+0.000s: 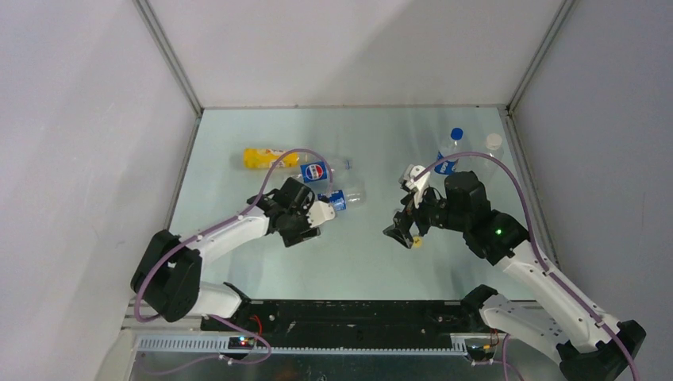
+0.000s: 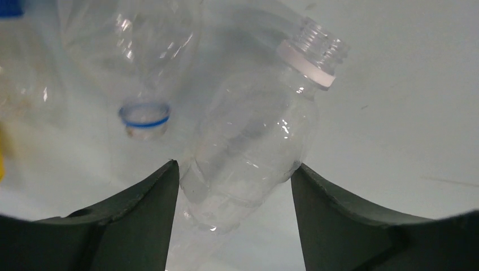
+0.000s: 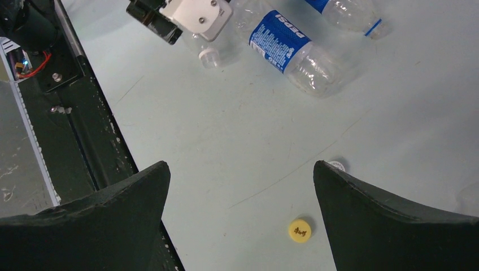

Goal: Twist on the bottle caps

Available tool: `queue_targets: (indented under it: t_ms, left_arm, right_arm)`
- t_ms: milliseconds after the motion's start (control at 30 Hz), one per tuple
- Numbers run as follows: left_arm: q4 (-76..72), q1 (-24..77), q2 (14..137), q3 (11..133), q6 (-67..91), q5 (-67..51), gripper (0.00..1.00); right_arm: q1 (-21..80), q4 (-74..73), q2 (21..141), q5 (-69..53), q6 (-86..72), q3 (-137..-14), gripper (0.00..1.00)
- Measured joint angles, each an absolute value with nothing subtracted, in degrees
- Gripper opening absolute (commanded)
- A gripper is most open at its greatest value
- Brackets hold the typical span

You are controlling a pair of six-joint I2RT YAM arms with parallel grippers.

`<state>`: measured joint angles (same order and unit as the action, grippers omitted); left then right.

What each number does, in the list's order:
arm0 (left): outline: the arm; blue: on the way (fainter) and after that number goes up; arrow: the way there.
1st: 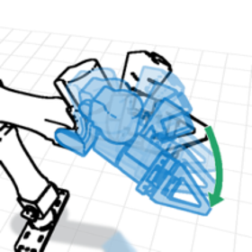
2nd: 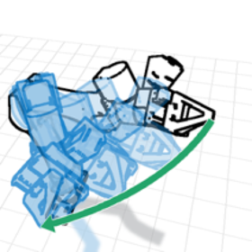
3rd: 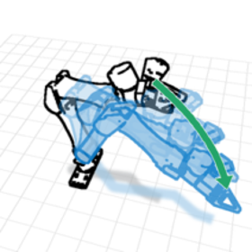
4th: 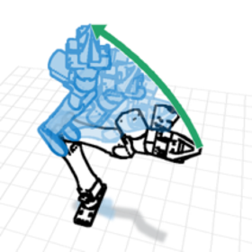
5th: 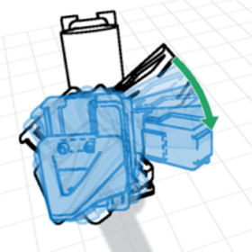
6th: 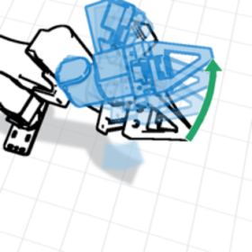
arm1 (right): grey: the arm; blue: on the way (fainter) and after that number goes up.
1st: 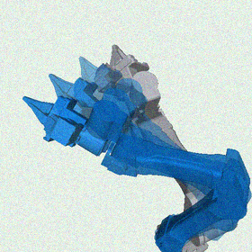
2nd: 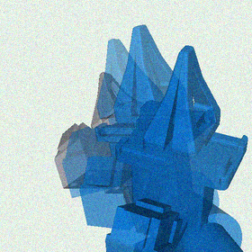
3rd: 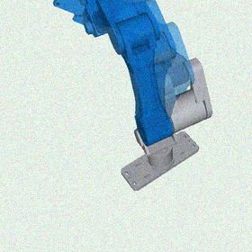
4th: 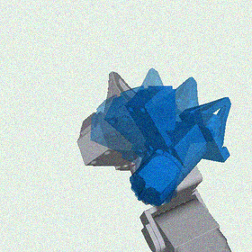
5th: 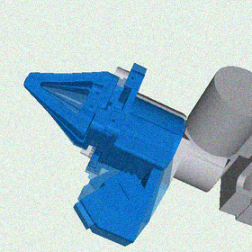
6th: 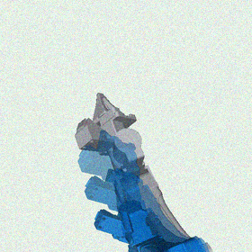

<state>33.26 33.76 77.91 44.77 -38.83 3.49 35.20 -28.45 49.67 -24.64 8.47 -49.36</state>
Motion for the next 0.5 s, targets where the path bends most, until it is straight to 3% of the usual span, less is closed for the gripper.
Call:
queue_targets:
  t_ms: [333,500]
  left_arm:
    - [33.1,41.6,81.4,50.1,-25.4,-6.9,0.53]
    - [31.5,44.9,87.5,55.8,-14.4,-7.1,0.59]
  right_arm:
    - [35.2,-29.2,47.6,-20.4,6.0,-49.3,0.99]
    - [34.9,-30.0,46.9,-14.7,3.0,-49.3,0.99]
